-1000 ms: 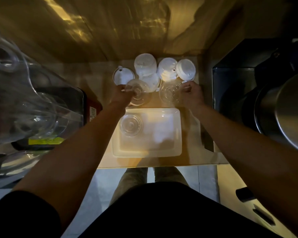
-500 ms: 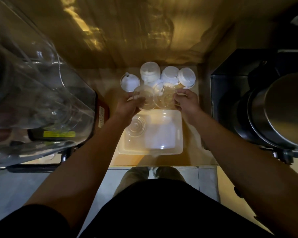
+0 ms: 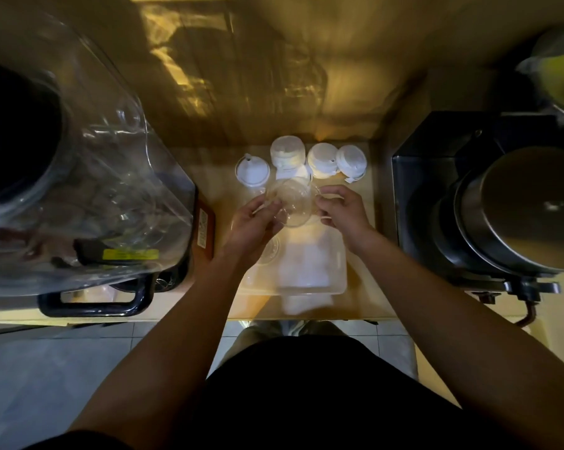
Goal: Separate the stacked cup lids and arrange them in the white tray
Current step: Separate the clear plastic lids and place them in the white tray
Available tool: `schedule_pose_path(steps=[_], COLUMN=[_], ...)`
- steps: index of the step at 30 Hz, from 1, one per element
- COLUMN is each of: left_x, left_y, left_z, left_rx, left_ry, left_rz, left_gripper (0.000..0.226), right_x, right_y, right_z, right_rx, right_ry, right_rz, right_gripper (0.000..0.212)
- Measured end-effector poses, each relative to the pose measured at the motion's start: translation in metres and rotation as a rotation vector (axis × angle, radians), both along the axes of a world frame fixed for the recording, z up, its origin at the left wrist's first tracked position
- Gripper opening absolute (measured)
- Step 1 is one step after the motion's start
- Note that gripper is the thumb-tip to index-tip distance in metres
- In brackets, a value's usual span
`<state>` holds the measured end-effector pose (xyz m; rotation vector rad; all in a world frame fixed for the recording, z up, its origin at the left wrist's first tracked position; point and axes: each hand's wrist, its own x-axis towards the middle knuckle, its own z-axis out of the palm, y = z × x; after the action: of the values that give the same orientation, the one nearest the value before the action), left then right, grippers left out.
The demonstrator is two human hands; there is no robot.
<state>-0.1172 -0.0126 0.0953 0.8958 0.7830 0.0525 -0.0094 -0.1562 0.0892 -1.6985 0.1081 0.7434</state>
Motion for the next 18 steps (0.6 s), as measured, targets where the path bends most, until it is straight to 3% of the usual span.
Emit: schedule_pose_path(steps=[18], left_x=[-0.032], left_y=[-0.019], left_z=[0.017], left_rx=[-0.108], left_ry=[-0.076], left_rz=[0.031], left_gripper=[0.023], right_x=[-0.041], right_y=[0.0], right_z=[0.014], right_rx=[0.072], right_ry=[-0.043], right_rz=[-0.043], right_gripper=[0.017])
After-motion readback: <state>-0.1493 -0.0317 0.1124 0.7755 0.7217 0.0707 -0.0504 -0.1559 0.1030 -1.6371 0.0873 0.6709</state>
